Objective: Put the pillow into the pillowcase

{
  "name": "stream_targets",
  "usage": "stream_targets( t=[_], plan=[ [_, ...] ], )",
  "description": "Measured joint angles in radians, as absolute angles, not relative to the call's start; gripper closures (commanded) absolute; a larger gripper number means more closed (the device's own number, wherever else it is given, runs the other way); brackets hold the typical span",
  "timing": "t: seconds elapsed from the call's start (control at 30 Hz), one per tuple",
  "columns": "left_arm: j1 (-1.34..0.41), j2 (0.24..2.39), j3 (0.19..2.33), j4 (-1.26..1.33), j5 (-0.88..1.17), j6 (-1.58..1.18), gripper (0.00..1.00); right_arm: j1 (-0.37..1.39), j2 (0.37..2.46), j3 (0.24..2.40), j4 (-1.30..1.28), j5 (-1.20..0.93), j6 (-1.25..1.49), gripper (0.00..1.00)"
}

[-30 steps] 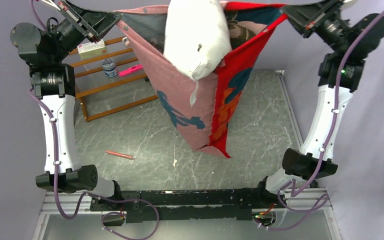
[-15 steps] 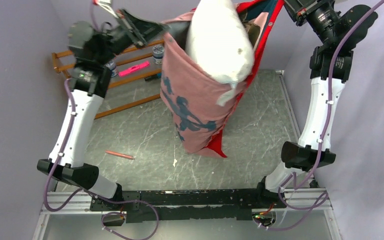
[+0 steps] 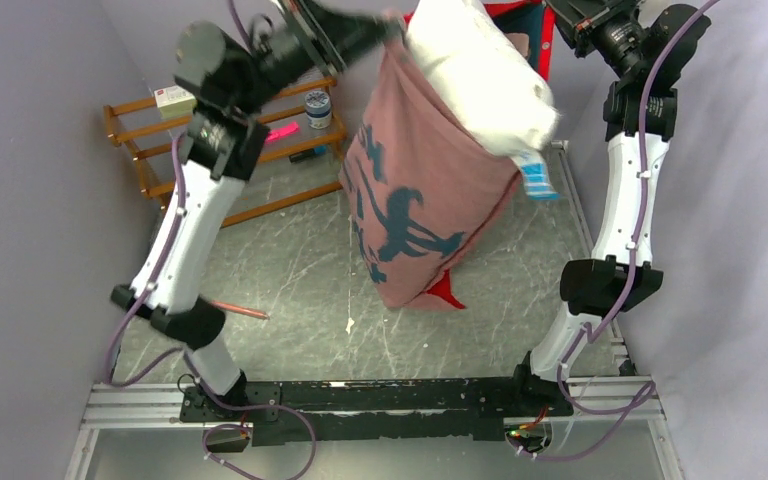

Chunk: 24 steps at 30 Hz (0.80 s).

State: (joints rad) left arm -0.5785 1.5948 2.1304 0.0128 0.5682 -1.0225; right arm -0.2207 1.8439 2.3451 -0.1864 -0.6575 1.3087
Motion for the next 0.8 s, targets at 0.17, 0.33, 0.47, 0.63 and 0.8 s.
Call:
stream_targets(
  t=[0.17, 0.33, 0.47, 0.63, 0.8],
  plan=[
    [-0.327, 1.802, 2.424, 0.126, 0.568, -1.205, 0.95, -0.215, 1.811, 2.395, -0.086, -0.619, 1.392, 1.00],
    [-0.233, 1.777, 2.234, 0.190, 0.552, -1.301, 0.95, -0.284, 1.753, 2.426, -0.014, -0.584, 1.540, 1.00],
    [-0.341, 1.654, 2.041, 0.178, 0.544, -1.290, 0.95, -0.400, 1.768, 2.463, 0.049, -0.561, 1.657, 1.00],
    [-0.517, 1.531, 2.027, 0.138, 0.545, -1.234, 0.95, -0.450, 1.803, 2.468, 0.079, -0.592, 1.705, 1.00],
    [-0.452, 1.657, 2.368, 0.010, 0.538, -1.169, 0.95, -0.365, 1.674, 2.299, 0.023, -0.632, 1.562, 1.00]
  ],
)
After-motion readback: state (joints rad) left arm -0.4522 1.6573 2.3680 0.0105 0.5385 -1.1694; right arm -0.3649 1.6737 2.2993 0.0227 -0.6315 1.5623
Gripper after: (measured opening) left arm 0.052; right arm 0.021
